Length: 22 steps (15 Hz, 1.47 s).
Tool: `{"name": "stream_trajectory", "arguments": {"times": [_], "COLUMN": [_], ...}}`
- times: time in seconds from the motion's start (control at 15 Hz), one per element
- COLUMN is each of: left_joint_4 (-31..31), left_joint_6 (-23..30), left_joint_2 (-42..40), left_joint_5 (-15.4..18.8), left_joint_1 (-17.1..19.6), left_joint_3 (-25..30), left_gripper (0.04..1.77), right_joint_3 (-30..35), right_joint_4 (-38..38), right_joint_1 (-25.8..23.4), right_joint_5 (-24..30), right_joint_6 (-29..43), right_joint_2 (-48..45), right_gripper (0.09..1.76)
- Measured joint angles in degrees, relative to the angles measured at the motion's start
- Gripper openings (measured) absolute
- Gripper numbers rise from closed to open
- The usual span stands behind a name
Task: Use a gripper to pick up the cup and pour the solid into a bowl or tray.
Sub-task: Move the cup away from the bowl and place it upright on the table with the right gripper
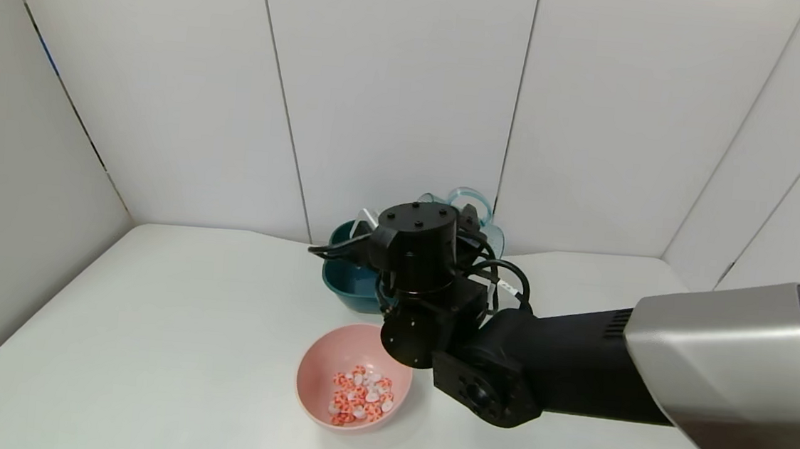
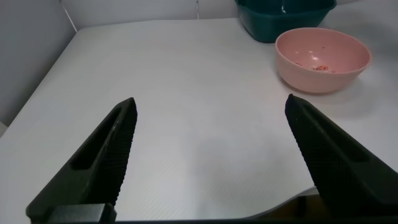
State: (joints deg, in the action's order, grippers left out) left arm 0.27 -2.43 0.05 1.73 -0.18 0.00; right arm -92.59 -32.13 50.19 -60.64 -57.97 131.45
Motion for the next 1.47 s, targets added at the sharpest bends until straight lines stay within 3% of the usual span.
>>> {"name": "stream_trajectory", "arguments": {"times": [0.33,0.6,0.93,1.13,1.47], "left_joint_4": [0.00,0.00,-0.02,-0.02,-0.02], "left_joint_6": [0.00,-0.02,-0.02,0.00,0.00], "left_joint_2": [0.00,0.00,0.00,0.00,0.00], "left_joint_5": [0.00,-0.02,0.02,0.00,0.00], "left_joint_1": [0.00,0.00,0.02,0.02,0.00], "left_joint_3": [0.00,0.00,0.00,0.00,0.00], "left_gripper": [1.72,1.72,1.72,1.72,1.72], "right_joint_3": [-0.38,0.02,0.22,1.77,11.31], "right_joint_4": [0.66,1.60,8.16,11.52,10.34], "right_joint_1": [-5.99,-8.83,-11.24,-12.13,-13.78], "right_joint_5": [8.70,12.19,17.01,21.97,30.87], "right_joint_6": [17.76,32.54,49.26,54.94,58.82], "right_joint_2": [-0.17,-0.35,-2.04,-3.89,-8.94], "right_gripper": [1.34,1.34,1.34,1.34,1.34]}}
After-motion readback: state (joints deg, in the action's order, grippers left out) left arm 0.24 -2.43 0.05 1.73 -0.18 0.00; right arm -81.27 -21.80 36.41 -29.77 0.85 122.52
